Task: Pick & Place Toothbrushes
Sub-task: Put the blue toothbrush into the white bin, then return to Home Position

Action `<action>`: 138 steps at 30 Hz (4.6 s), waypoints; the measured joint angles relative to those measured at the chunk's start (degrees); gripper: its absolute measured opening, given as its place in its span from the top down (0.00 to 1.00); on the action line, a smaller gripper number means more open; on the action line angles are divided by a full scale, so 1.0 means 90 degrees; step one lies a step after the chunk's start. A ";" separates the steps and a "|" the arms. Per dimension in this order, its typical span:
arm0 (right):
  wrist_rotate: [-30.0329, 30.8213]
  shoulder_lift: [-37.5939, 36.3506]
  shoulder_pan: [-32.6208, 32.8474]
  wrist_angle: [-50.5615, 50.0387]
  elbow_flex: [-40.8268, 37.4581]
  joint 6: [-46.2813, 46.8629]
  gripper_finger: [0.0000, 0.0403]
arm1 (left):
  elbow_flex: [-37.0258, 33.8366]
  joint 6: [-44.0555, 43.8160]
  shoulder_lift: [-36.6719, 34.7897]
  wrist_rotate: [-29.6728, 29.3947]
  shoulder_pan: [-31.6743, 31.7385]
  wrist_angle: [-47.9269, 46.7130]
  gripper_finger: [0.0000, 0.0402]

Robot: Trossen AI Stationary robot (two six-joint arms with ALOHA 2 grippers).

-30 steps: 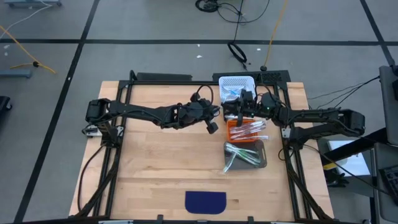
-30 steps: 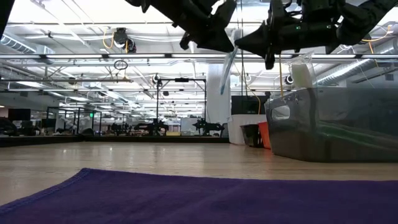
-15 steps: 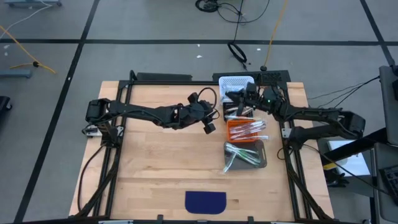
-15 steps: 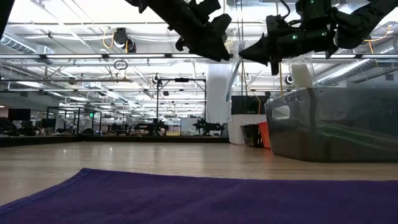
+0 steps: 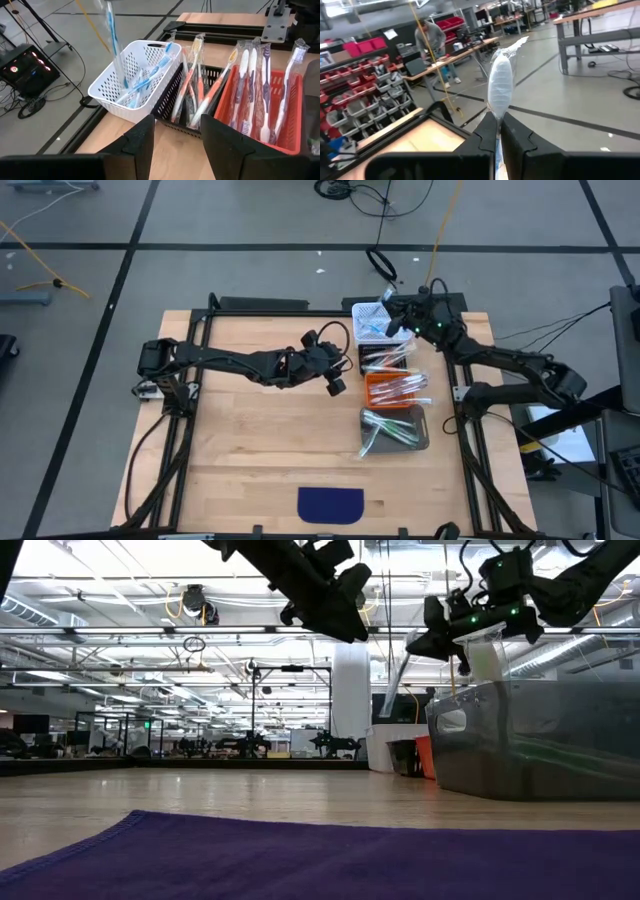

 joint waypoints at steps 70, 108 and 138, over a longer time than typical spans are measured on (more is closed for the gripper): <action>-0.2717 -0.1221 0.0227 -0.2689 -0.0266 -0.0294 0.60 | -0.0926 -0.0015 -0.0695 0.0315 0.1156 -0.0315 0.60; -0.1865 -0.4208 0.3636 -0.0854 -0.3485 -0.1350 0.96 | -0.8391 -0.2872 -0.8220 0.0116 0.0094 0.1572 0.60; -0.2045 -0.6360 0.4050 -0.1663 -0.3492 -0.1270 0.95 | -0.8388 -0.3639 -0.8267 0.0114 0.0070 0.2482 0.60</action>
